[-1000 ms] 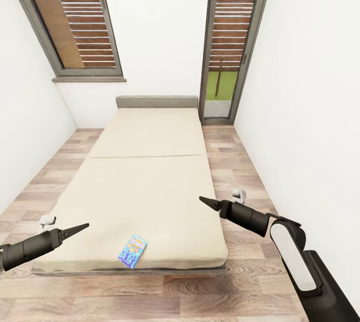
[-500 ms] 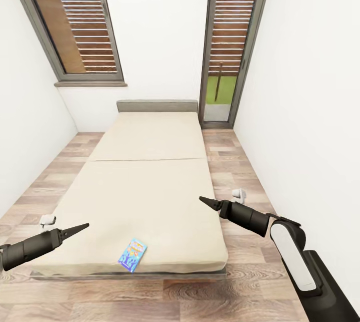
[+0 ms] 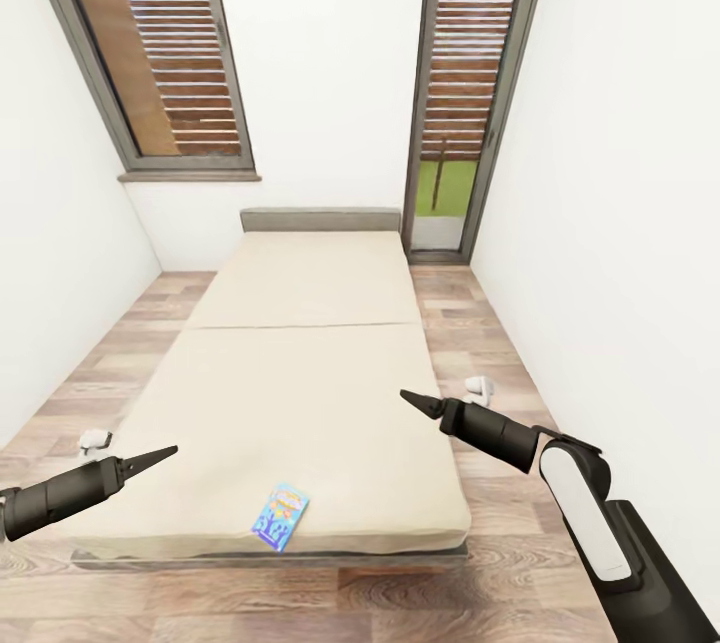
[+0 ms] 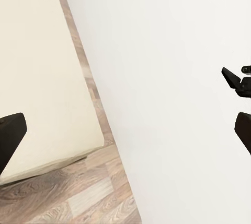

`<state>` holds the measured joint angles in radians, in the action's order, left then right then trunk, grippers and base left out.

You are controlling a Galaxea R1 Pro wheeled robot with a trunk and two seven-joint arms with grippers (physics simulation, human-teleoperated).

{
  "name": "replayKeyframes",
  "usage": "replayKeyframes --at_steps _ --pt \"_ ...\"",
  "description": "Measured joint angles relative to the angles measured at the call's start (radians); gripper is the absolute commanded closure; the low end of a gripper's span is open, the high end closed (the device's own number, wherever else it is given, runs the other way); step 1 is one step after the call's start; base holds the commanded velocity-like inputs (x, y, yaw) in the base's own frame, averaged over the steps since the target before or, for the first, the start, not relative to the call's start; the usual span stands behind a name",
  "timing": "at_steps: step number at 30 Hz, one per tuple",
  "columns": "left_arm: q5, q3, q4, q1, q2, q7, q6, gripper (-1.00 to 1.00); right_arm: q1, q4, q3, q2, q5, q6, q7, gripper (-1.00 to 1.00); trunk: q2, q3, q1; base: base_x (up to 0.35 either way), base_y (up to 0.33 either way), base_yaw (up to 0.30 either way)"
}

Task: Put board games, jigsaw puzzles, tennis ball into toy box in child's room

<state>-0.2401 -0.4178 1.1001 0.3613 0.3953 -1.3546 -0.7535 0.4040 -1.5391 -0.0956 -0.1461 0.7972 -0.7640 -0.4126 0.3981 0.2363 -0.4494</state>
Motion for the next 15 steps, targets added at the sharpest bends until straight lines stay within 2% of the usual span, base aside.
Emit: replayKeyframes --at_steps 11,15 --pt "0.0 -0.002 0.0 0.0 0.0 0.0 0.001 -1.0 0.0 0.004 0.0 0.0 0.0 0.011 0.0 -1.0 0.0 -0.018 0.0 0.0 0.063 0.0" --pt "0.0 -0.002 0.0 0.0 0.0 0.0 0.002 -1.0 0.0 0.006 0.0 0.0 0.0 0.012 0.0 -1.0 0.0 -0.025 0.0 0.0 0.166 0.0"
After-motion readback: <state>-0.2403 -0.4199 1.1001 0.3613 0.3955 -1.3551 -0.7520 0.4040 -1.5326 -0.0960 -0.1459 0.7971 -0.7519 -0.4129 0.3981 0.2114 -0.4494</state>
